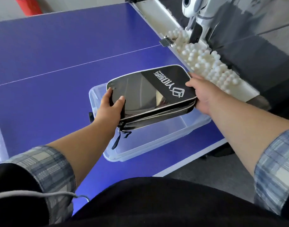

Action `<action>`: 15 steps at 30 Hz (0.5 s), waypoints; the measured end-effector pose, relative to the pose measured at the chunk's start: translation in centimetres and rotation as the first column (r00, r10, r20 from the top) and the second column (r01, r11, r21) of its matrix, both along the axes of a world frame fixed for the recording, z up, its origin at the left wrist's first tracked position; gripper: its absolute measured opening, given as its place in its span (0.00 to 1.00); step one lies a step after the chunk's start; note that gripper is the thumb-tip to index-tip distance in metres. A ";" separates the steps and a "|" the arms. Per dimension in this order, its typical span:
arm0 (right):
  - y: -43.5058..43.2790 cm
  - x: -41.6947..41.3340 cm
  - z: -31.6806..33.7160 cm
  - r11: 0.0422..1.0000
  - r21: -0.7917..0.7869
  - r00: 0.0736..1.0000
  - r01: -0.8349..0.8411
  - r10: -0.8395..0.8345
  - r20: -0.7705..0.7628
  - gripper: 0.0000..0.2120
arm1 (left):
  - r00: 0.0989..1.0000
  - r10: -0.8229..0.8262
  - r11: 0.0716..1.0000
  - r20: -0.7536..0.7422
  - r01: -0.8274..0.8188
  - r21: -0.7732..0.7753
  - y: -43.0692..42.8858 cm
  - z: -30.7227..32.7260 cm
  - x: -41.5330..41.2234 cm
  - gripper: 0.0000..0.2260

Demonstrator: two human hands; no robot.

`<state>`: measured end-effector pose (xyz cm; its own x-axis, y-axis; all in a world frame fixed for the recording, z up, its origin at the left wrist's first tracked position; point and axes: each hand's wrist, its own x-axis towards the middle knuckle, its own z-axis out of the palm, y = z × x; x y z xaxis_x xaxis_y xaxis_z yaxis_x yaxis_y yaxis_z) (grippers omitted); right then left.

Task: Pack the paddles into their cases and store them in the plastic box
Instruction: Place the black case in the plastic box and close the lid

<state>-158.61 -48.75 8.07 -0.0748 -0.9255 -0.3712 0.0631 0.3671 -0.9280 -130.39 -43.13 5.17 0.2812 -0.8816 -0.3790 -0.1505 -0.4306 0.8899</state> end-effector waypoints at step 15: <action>-6.1 1.0 -10.2 0.924 0.365 0.970 -0.114 0.183 -0.160 0.20 | 0.963 0.186 0.923 0.195 -0.239 0.302 -2.8 -10.5 -2.4 0.26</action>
